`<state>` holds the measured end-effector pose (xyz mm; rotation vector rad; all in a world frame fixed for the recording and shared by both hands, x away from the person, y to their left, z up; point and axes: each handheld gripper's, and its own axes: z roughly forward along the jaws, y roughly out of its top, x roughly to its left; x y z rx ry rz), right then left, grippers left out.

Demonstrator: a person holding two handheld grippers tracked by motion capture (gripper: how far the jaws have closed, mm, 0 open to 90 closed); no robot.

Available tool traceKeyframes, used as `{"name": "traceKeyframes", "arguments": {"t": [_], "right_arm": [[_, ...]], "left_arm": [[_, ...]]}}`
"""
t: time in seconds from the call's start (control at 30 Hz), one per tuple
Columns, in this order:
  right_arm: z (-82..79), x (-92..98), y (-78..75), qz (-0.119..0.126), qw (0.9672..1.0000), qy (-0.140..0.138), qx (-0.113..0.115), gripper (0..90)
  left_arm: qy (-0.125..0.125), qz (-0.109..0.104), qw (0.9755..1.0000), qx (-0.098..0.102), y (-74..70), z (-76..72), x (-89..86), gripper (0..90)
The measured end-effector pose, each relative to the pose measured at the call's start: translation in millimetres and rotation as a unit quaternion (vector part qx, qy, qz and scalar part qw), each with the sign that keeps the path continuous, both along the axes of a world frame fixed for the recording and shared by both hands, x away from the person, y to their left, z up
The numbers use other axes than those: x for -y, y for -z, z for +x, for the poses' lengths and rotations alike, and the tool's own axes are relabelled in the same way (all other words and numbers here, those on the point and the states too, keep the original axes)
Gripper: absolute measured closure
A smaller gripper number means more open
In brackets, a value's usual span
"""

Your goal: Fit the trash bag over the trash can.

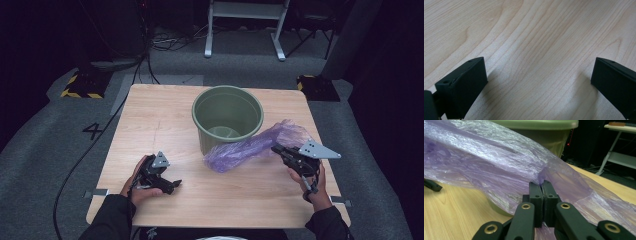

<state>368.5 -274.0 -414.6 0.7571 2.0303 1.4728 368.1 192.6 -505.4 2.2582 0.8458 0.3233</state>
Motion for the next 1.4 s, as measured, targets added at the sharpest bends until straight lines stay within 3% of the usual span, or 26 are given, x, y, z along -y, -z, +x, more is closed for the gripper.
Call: {"name": "traceKeyframes", "arguments": {"t": [0.63, 0.97, 1.4], "right_arm": [[1.8, 8.5, -46.5, 0.014, 0.9984, 0.022, 0.051, 89.2], [-9.3, 19.4, -53.3, 0.035, 0.9968, 0.027, 0.066, 89.2], [-0.5, 19.3, -65.8, 0.041, 0.9943, 0.06, 0.079, 89.3]], "left_arm": [[0.002, -0.001, 1.0, 0.0, 0.1, 1.8, 0.8, 0.0], [0.003, -0.001, 1.0, 0.0, 0.1, 3.5, 1.9, 0.0], [0.003, -0.001, 1.0, 0.0, 0.0, 3.5, 1.9, 0.0]]}}
